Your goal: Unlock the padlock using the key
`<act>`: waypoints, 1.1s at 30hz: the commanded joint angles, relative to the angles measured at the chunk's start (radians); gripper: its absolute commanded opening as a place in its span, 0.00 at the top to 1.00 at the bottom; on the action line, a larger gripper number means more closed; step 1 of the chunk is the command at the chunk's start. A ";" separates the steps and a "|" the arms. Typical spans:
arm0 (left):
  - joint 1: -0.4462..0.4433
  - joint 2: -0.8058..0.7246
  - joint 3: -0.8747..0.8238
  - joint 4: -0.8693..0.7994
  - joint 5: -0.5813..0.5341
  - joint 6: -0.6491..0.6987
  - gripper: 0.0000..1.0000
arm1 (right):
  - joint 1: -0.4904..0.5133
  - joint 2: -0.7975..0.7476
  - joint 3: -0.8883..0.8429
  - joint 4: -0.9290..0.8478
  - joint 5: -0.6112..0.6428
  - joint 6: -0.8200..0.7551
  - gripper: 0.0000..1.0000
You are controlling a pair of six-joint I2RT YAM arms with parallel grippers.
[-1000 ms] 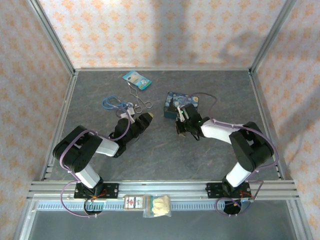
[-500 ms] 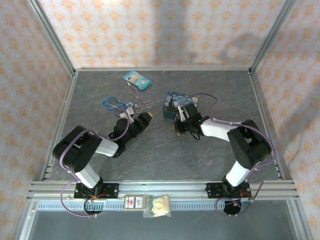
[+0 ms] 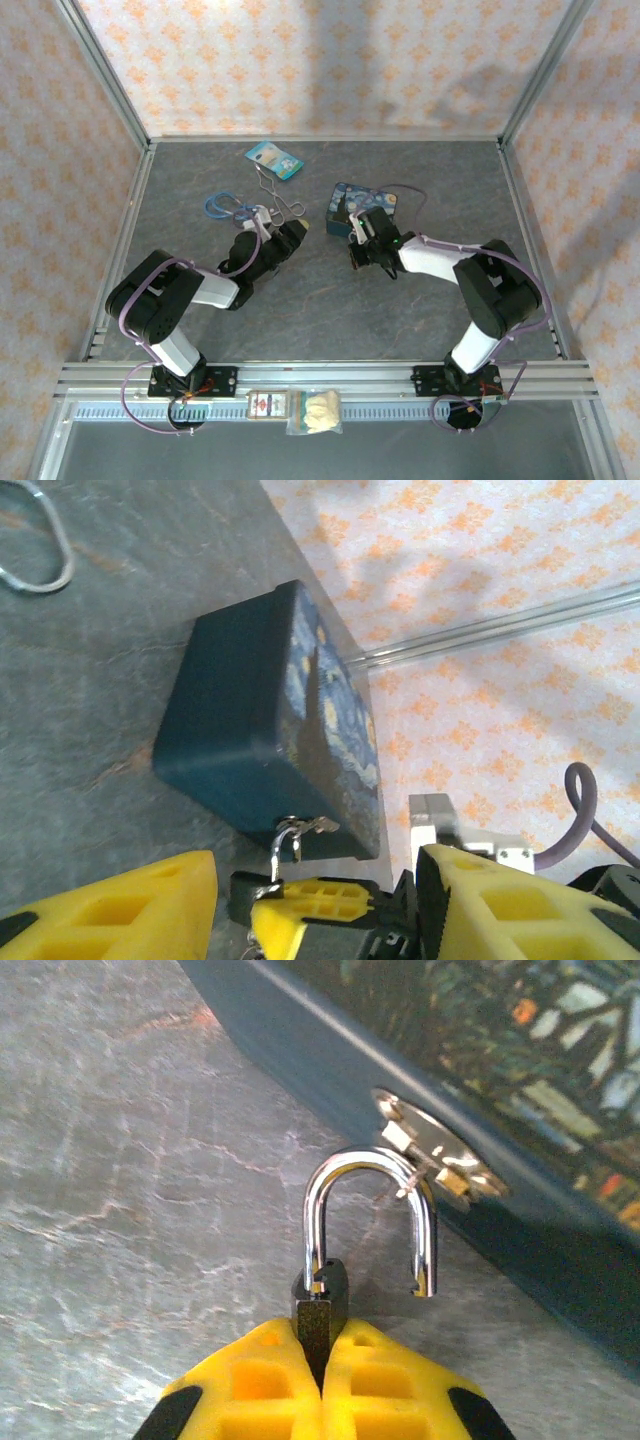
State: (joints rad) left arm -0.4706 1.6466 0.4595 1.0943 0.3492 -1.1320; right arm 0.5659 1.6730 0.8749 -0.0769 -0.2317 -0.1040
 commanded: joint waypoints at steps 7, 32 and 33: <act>0.014 0.019 0.045 -0.003 0.054 0.051 0.47 | -0.018 0.005 0.047 -0.109 0.107 -0.349 1.00; -0.094 0.312 0.147 0.273 -0.041 0.007 0.57 | -0.032 0.106 0.173 -0.108 -0.064 -0.517 1.00; -0.095 0.329 0.163 0.269 -0.055 0.013 0.57 | -0.032 0.105 0.171 -0.106 -0.075 -0.516 1.00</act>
State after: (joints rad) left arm -0.5617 1.9400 0.5751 1.2922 0.3634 -1.1500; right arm 0.5396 1.7638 1.0523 -0.1871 -0.2703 -0.6086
